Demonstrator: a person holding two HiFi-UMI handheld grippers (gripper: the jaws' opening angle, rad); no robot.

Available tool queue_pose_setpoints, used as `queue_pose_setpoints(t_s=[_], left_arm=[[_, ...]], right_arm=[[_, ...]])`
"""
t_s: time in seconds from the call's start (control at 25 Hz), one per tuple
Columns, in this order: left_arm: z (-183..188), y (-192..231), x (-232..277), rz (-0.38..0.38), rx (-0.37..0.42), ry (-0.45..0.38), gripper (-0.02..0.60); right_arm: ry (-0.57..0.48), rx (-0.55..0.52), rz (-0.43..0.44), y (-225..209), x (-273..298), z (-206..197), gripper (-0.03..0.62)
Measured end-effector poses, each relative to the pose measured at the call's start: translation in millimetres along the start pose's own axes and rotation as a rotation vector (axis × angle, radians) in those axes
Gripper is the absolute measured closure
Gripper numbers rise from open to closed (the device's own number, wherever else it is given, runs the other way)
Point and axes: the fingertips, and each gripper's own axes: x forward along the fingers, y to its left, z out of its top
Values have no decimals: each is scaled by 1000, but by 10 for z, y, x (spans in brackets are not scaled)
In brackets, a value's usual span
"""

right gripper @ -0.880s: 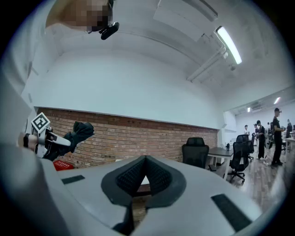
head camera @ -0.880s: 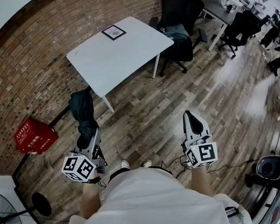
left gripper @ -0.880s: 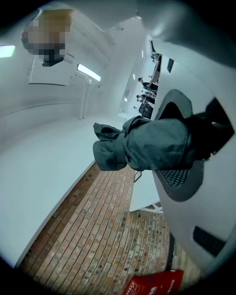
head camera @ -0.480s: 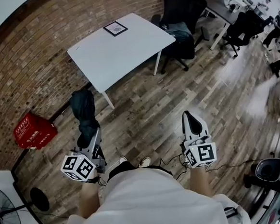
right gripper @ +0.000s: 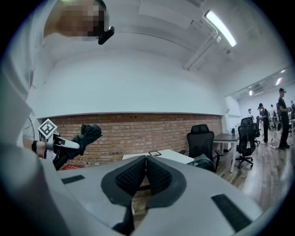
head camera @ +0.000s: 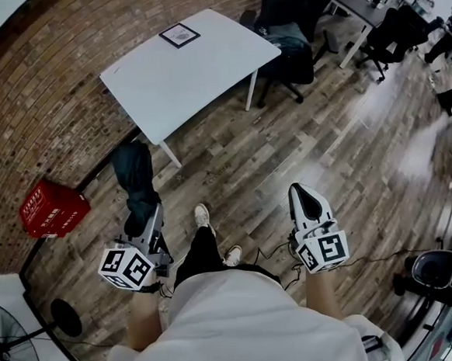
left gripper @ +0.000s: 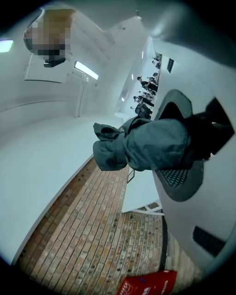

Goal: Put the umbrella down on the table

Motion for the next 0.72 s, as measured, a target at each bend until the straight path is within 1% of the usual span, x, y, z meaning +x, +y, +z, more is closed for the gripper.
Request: queue_pose_setpoints(t_s=[0.24,0.32,0.44,0.52,0.6,0.68,0.72], left_arm=[[-10,192,610,-40,-33,33,364],[48,278,861,-56,-31,42,363],[207,419,1227,-76,-41,43,362],[349,514,1478,-89,-29,42,362],[484,622,1723,-103,2,47,362],[596,740,1948,-122,29,63,362],[641,795,2048,-137,29,72,362]], right_arm=[[34,-25,-27,-190,377,37,574],[48,-32,-33,-241,592,67,574],[58,-53,-21,-264,999,186,574],[56,-70,-16,-279,1289,316,574],[54,-94,-19,-294,1595,460,574],[55,-121,-30,-300,1905,594,574],[55,-132,-35,-297,2046,650,574]])
